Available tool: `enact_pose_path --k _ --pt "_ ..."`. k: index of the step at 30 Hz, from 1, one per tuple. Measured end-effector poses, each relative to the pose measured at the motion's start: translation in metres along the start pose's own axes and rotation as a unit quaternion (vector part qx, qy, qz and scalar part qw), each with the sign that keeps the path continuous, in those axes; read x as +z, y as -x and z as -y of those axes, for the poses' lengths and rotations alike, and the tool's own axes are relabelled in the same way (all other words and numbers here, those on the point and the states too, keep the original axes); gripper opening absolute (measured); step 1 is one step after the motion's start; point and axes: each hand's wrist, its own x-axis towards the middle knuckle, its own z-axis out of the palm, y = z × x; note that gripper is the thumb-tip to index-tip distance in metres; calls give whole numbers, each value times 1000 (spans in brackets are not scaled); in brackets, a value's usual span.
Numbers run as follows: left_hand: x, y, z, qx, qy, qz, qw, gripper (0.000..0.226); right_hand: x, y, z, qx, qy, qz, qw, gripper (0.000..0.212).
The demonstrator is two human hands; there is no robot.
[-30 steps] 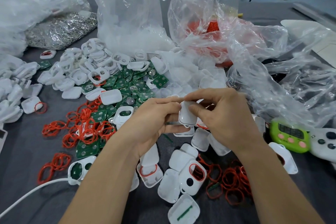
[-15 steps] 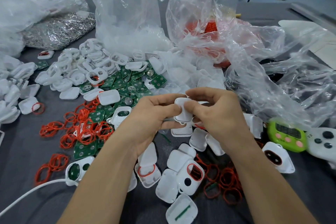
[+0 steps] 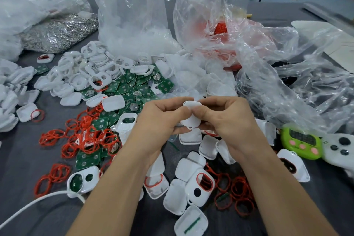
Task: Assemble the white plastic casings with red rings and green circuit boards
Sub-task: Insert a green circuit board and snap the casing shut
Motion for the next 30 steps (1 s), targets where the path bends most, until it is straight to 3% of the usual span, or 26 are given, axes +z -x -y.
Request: enact_pose_path --k 15,22,30 --pt "2 -1 3 68 -69 -61 993 19 6 2 -6 -68 97 -68 991 8" --pt "0 -3 0 38 -9 -55 998 28 0 2 2 3 47 52 998 24" --pt "2 -2 1 48 23 -29 998 21 0 4 3 -10 18 23 1000 31"
